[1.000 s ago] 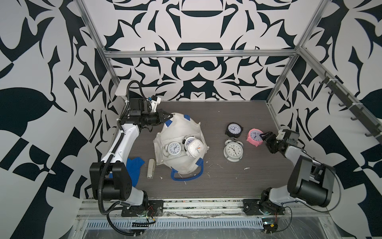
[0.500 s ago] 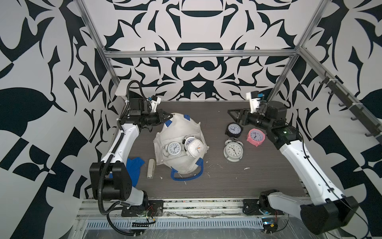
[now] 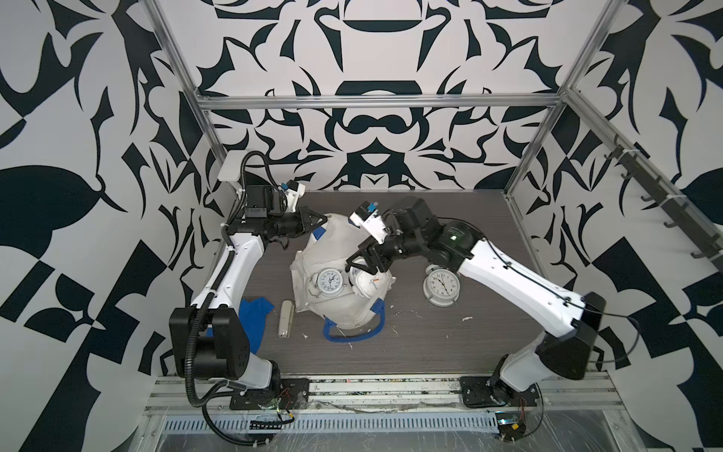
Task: Take the alarm clock out of the canvas bag
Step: Pick up the alarm from the canvas bag.
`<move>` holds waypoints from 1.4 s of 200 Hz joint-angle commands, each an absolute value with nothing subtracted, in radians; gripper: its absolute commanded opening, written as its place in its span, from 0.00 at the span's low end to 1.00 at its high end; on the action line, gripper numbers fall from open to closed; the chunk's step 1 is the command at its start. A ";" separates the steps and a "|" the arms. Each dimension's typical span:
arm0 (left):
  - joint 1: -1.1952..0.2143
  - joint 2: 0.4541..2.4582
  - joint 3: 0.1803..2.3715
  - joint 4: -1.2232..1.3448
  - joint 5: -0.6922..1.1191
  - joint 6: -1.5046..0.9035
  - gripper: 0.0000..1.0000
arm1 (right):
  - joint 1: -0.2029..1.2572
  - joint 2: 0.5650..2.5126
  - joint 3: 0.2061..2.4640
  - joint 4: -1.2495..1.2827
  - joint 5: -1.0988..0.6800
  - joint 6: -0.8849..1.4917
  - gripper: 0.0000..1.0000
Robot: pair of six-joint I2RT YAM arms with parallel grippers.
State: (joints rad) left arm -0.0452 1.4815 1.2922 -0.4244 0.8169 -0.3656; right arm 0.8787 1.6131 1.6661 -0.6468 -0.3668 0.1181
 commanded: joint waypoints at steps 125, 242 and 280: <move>-0.058 1.469 1.330 -0.418 0.822 -0.333 0.00 | 0.950 1.959 2.008 -1.067 0.178 0.108 0.86; -0.106 1.468 1.332 -0.430 0.816 -0.316 0.00 | 0.866 1.989 1.930 -1.052 0.084 0.197 0.96; -0.109 1.465 1.330 -0.430 0.821 -0.314 0.00 | 0.842 1.984 1.876 -0.975 -0.013 0.215 0.96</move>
State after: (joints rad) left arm -0.1051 1.4815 1.2961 -0.4393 0.7914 -0.3305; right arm 0.8642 1.9869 1.9141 -1.0183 0.0544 0.1856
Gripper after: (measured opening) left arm 0.057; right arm 0.962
